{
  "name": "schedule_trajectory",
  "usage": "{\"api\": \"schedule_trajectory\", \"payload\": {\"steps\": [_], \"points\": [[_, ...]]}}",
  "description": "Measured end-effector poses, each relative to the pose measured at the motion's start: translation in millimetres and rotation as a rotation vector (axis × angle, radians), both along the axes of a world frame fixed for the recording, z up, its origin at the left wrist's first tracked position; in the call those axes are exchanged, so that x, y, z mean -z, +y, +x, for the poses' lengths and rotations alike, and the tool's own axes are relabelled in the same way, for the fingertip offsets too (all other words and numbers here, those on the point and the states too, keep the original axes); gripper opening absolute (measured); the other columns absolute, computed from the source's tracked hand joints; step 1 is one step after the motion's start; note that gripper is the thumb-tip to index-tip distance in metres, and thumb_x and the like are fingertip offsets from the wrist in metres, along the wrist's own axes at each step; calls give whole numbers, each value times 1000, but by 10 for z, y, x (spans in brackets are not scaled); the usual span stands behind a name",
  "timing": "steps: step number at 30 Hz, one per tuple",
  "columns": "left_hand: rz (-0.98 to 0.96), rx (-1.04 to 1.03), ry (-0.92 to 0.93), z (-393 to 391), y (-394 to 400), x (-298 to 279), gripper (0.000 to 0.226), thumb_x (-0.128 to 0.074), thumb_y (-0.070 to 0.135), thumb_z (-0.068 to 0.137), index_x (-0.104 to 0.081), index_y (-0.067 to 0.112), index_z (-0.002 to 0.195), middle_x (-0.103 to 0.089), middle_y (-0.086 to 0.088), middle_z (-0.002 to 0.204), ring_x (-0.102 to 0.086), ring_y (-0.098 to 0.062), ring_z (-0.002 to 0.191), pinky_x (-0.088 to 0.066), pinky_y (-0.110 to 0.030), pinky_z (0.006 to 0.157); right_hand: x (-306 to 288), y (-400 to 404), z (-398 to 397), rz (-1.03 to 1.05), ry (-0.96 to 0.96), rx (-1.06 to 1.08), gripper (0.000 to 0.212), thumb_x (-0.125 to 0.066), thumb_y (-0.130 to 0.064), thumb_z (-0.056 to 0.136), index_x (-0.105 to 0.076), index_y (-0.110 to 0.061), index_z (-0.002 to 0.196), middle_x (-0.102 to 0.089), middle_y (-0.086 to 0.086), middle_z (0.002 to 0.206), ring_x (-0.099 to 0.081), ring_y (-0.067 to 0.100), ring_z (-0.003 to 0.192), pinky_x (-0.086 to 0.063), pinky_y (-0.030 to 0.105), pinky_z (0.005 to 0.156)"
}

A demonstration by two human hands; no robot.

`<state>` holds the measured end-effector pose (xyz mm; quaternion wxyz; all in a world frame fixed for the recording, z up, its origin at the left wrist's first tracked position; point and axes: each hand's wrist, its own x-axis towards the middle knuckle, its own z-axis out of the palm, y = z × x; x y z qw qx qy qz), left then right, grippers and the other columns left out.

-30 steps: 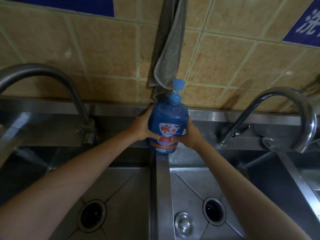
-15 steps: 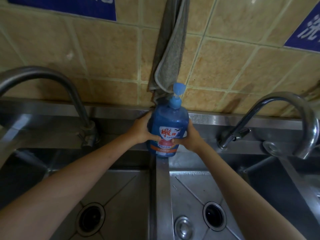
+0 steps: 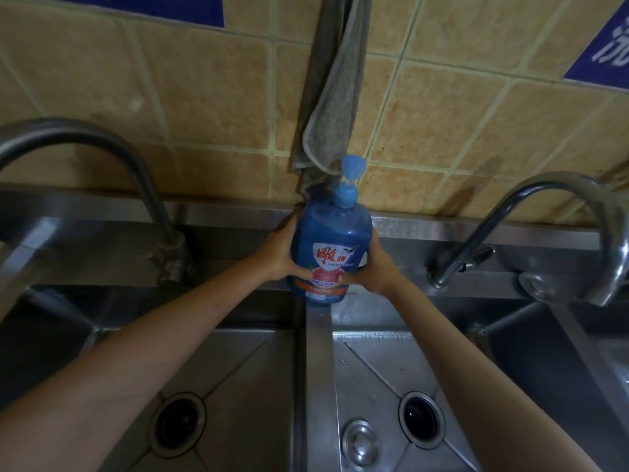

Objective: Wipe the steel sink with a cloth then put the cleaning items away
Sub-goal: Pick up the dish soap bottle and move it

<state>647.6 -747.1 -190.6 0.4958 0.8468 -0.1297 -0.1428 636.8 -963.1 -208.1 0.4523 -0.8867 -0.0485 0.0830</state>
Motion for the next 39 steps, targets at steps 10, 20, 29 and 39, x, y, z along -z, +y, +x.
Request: {"api": "schedule_trajectory", "payload": {"steps": [10, 20, 29, 39], "points": [[36, -1, 3, -14, -47, 149, 120, -87, 13, 59, -7, 29, 148, -40, -2, 146, -38, -19, 134, -38, -38, 106, 246, 48, 67, -33, 63, -51, 99, -87, -26, 61, -26, -19, 139, -53, 4, 131, -54, 23, 121, -49, 46, 99], [-24, 17, 57, 10, -28, 138, 113, -83, 9, 64, -11, 27, 148, -40, -3, 146, -38, -20, 135, -38, -44, 108, 319, 44, 93, 33, 70, -12, 100, -85, -36, 57, -29, -20, 138, -55, 3, 130, -56, 22, 118, -51, 46, 96], [-37, 25, 108, 11, 28, 111, 111, -83, 8, 64, -14, 25, 149, -43, -3, 143, -41, -21, 133, -41, -48, 106, 233, 48, 47, 68, 62, -14, 105, -85, -35, 58, -24, -21, 142, -53, 7, 133, -55, 27, 120, -51, 49, 95], [-103, 51, 44, -55, 221, -151, 103, -86, 10, 61, -25, 28, 141, -47, 1, 139, -46, -19, 129, -42, -50, 104, -102, 141, 11, 68, -13, -31, 93, -85, -18, 65, -29, -15, 139, -55, 8, 129, -56, 26, 117, -50, 50, 96]]}}
